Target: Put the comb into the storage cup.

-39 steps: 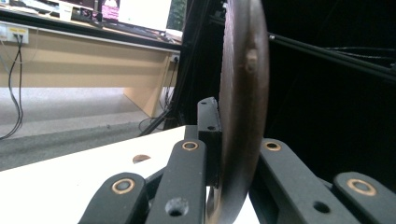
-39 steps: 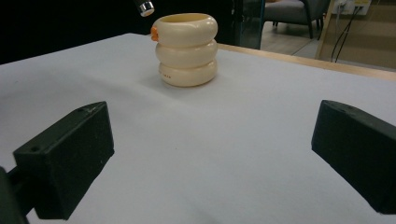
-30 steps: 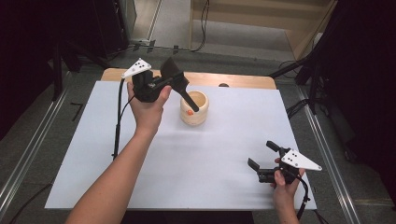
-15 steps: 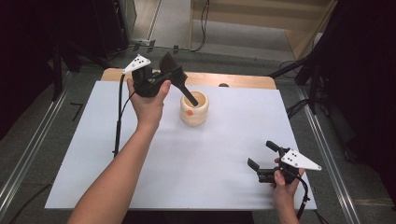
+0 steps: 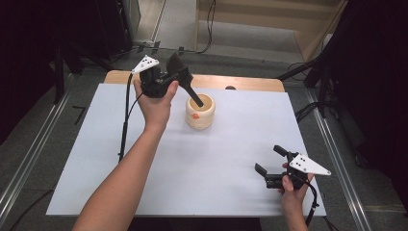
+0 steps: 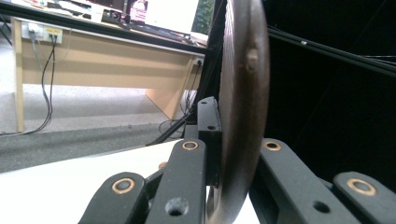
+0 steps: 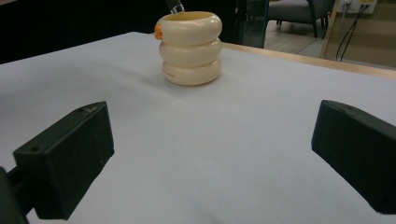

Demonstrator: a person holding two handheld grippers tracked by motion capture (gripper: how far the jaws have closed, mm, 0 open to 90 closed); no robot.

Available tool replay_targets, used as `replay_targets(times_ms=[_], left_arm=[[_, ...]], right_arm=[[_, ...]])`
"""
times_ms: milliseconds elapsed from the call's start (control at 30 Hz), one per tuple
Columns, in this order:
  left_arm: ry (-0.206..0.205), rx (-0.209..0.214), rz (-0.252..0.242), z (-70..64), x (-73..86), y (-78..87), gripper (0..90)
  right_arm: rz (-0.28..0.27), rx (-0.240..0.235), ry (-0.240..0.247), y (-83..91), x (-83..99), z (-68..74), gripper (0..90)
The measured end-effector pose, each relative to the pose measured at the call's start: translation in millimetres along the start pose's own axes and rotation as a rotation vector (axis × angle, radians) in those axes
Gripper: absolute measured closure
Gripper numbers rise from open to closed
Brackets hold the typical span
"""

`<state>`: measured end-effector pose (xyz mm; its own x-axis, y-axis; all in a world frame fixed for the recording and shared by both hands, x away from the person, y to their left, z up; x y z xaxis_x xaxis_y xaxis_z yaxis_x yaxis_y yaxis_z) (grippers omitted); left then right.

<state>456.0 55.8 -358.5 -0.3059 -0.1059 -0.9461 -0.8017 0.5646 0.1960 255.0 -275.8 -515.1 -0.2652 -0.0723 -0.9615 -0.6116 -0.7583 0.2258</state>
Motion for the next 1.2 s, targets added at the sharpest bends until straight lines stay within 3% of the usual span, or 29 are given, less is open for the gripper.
replay_targets(times_ms=[633,1200], left_arm=[[-0.014,-0.034,0.033,2.7,15.1,-14.5,86.2],[0.006,-0.058,0.075,9.3,36.4,-28.3,86.3]], right_arm=[[0.003,-0.007,0.0,-2.2,0.4,1.1,0.0],[0.012,-0.011,0.003,-4.3,1.4,1.6,0.0]])
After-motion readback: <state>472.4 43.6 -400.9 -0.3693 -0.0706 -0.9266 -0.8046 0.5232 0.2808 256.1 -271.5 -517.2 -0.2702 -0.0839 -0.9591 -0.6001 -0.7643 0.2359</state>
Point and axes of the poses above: each handheld gripper's, and its own axes: y roughly backward along the jaws, x roughly out of its underside, z roughly to its left, the point moved 5 cm from there along -y, roughly forward along the jaws, and after that the axes turned 14 degrees about -x, right-handed, at the moved point
